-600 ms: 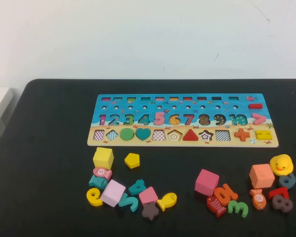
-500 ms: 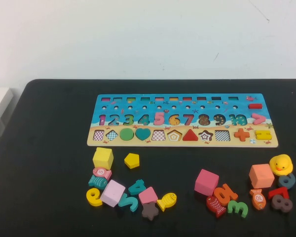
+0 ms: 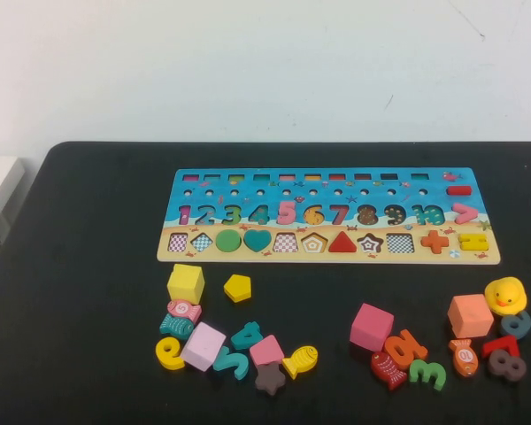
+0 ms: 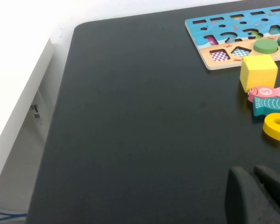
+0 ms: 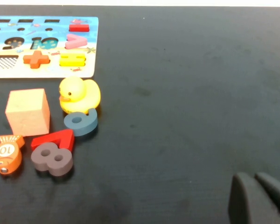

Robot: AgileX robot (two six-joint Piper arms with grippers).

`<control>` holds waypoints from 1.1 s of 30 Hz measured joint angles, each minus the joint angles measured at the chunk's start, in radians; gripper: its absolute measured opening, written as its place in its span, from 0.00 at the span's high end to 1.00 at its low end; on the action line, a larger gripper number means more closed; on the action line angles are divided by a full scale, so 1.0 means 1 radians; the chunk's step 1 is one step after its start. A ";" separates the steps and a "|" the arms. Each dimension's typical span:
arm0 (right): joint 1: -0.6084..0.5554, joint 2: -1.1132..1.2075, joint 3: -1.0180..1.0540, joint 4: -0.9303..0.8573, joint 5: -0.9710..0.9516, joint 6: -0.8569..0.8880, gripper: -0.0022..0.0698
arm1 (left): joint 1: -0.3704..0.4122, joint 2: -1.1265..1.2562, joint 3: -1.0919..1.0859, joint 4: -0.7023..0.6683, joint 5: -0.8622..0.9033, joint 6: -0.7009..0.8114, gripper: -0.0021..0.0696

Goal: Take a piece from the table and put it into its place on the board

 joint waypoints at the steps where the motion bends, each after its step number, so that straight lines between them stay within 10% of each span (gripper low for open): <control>1: 0.000 0.000 0.000 0.000 0.000 0.000 0.94 | 0.000 0.000 0.000 0.000 0.000 0.000 0.97; 20: 0.000 0.000 0.000 0.000 0.000 0.000 0.94 | 0.000 0.000 0.001 0.025 -0.028 0.000 0.97; 33: 0.000 0.000 0.000 0.000 0.000 -0.004 0.94 | 0.000 0.000 0.002 0.077 -0.660 0.000 0.97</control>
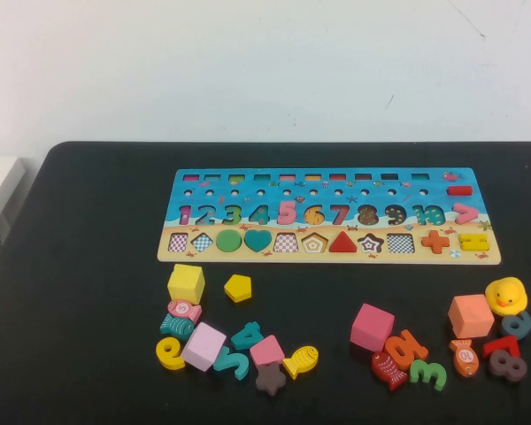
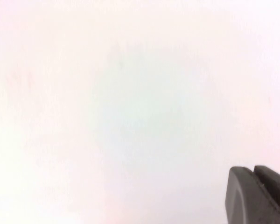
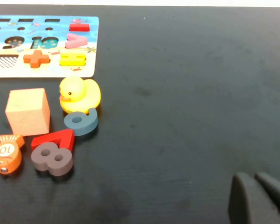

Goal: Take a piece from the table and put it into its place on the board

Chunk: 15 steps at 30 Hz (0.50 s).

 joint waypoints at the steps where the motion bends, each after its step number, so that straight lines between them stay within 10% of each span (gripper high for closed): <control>1: 0.000 0.000 0.000 0.000 0.000 0.000 0.94 | 0.000 0.000 0.000 0.000 -0.027 0.000 0.97; 11: 0.000 0.000 0.000 0.000 0.000 0.000 0.94 | 0.000 0.000 0.000 -0.049 -0.113 -0.118 0.97; 15: 0.000 0.000 0.000 0.000 0.000 0.000 0.94 | 0.000 0.015 -0.133 -0.069 0.230 -0.132 0.97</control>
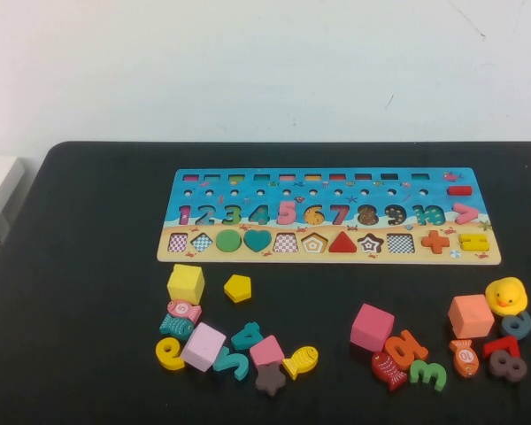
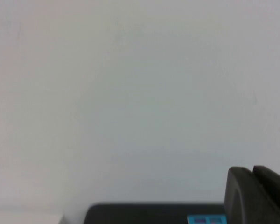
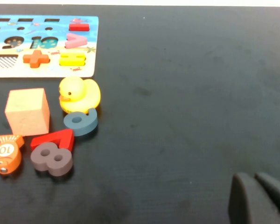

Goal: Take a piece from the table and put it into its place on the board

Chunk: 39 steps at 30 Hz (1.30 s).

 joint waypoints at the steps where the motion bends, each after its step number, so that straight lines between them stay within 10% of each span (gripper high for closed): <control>1: 0.000 0.000 0.000 0.000 0.000 0.000 0.94 | 0.000 0.024 -0.049 0.000 0.056 0.002 0.97; 9: 0.000 0.000 0.000 0.000 0.000 0.000 0.94 | 0.000 0.444 -0.399 -0.002 0.540 -0.008 0.97; 22: 0.000 0.000 0.000 0.000 0.000 0.000 0.94 | -0.008 1.183 -0.723 -0.305 0.661 0.132 0.97; 29: 0.000 -0.001 0.000 0.000 0.000 0.000 0.94 | -0.209 1.502 -1.023 -0.410 0.680 0.237 0.94; 39: 0.000 -0.001 0.000 0.000 0.000 0.000 0.94 | -0.411 1.892 -1.396 -0.110 0.889 0.090 0.80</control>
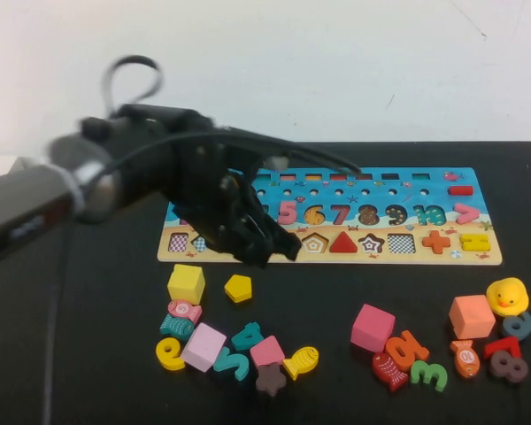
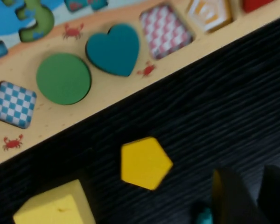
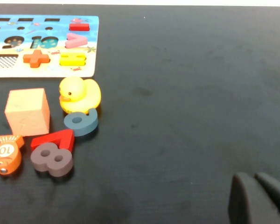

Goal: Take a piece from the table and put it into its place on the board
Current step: Pick up the "Pentagon"

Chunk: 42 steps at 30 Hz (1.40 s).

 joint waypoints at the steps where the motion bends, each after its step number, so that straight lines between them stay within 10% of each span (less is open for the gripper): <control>1: 0.000 0.000 0.000 0.000 0.000 0.000 0.94 | -0.006 0.021 -0.018 0.025 0.014 -0.011 0.76; 11: 0.000 0.000 0.000 0.000 0.000 0.000 0.94 | -0.012 0.124 -0.064 0.158 0.029 -0.220 0.46; 42: 0.000 0.000 0.000 0.000 0.000 0.000 0.94 | -0.012 0.214 -0.066 0.225 -0.018 -0.268 0.52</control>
